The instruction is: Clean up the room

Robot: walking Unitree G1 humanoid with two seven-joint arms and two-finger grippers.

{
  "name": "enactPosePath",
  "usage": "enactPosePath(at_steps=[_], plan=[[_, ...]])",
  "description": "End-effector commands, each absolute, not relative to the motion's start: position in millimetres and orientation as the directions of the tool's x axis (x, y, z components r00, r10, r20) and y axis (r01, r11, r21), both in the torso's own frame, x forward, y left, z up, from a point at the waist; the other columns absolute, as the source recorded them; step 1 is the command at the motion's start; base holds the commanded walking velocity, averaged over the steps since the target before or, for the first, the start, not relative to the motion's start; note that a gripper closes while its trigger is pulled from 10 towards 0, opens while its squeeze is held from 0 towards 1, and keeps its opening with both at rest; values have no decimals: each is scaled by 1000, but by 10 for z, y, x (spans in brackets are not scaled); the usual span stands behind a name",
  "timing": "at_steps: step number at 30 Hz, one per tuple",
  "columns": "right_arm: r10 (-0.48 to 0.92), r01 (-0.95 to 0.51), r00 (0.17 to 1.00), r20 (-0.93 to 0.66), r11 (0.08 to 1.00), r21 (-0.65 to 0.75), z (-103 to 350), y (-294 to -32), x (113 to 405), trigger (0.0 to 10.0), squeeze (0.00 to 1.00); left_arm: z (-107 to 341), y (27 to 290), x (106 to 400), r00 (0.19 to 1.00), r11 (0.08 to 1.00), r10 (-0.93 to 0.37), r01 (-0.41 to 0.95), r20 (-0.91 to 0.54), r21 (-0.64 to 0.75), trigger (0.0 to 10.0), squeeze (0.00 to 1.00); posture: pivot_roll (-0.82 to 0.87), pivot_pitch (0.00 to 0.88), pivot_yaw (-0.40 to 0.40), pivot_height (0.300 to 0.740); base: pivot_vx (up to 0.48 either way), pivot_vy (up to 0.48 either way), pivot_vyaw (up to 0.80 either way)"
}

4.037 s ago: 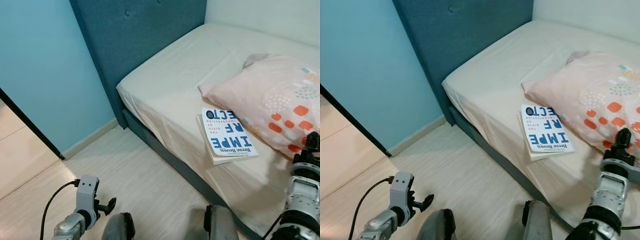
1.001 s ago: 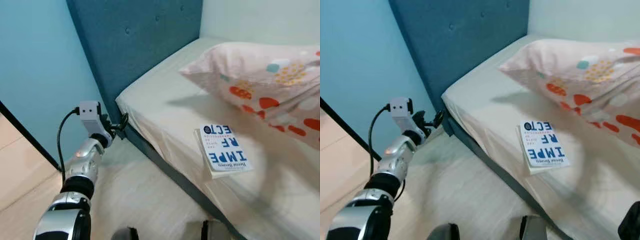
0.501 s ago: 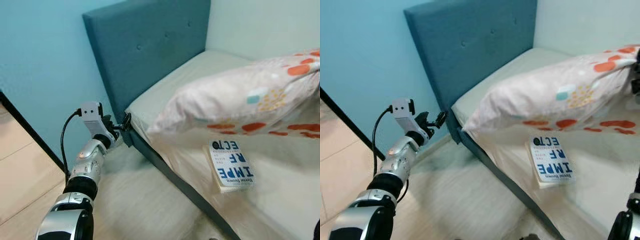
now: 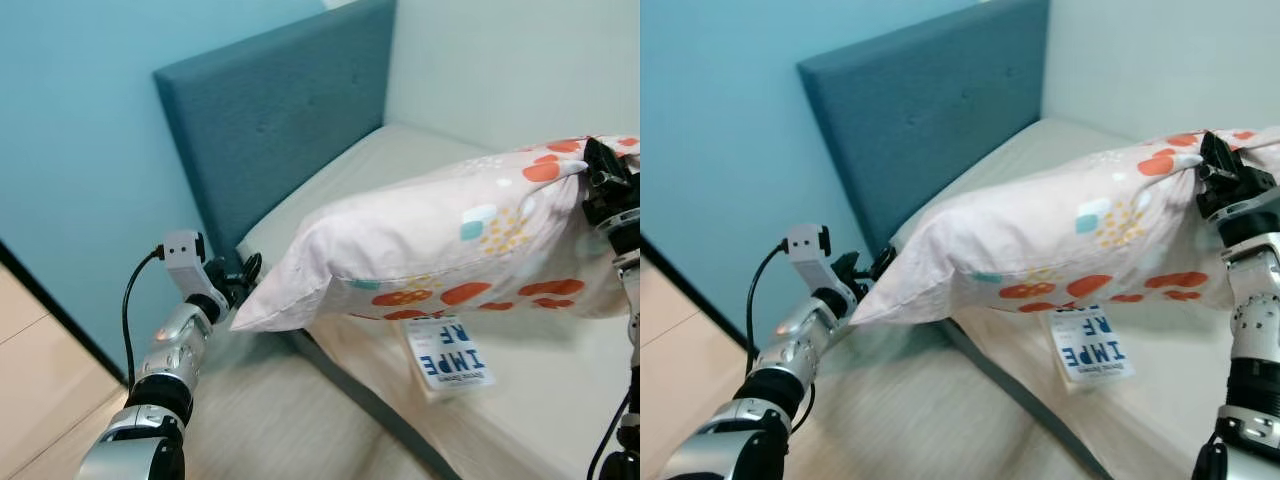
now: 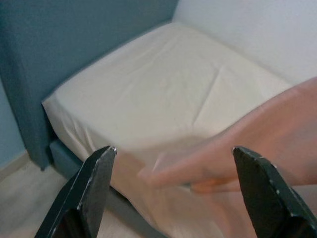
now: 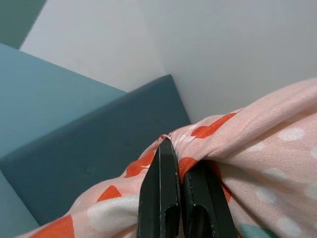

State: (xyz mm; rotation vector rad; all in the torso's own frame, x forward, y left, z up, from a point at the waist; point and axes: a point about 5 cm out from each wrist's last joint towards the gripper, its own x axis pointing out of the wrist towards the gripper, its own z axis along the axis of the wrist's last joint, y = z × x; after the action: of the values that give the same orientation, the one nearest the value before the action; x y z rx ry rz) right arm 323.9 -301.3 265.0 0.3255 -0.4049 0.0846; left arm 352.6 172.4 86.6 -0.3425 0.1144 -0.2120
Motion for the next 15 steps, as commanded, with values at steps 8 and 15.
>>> enactPosePath(at_steps=[8,15], plan=[[111,-222,929,353,931,291,2380,-2571,3360,2824,0,204,1990,3089,926,960,-111,6,-360,-279,10000,0,25,0,11,739,0,0,0],[139,-227,938,318,938,261,2265,-2435,3367,0,0,-202,2118,2687,836,973,-39,-94,-548,-213,10000,0,22,0,18,739,0,0,229]])
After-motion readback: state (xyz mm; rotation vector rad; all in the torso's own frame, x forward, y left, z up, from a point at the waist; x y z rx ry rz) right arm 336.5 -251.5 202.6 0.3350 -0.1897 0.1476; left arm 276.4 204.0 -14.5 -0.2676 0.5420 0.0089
